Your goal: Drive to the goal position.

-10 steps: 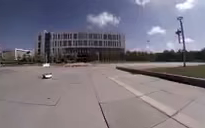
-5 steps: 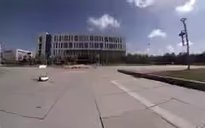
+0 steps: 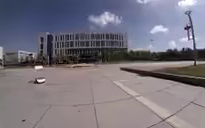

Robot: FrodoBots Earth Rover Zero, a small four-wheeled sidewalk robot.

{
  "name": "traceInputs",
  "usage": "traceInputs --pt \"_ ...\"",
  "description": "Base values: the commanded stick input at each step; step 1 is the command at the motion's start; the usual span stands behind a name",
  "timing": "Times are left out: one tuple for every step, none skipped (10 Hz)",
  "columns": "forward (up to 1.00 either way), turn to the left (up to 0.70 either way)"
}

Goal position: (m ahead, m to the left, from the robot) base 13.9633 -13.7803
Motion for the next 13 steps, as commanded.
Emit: traceInputs --pt "0.7 0.0" --pt "0.7 0.0" --pt "0.7 0.0" --pt "0.7 0.0" --pt "0.7 0.0" --pt "0.7 0.0" --pt "0.7 0.0" --pt "0.7 0.0" --pt "0.7 0.0" --pt "0.7 0.0" --pt "0.7 0.0" --pt "0.7 0.0" --pt "0.7 0.0"
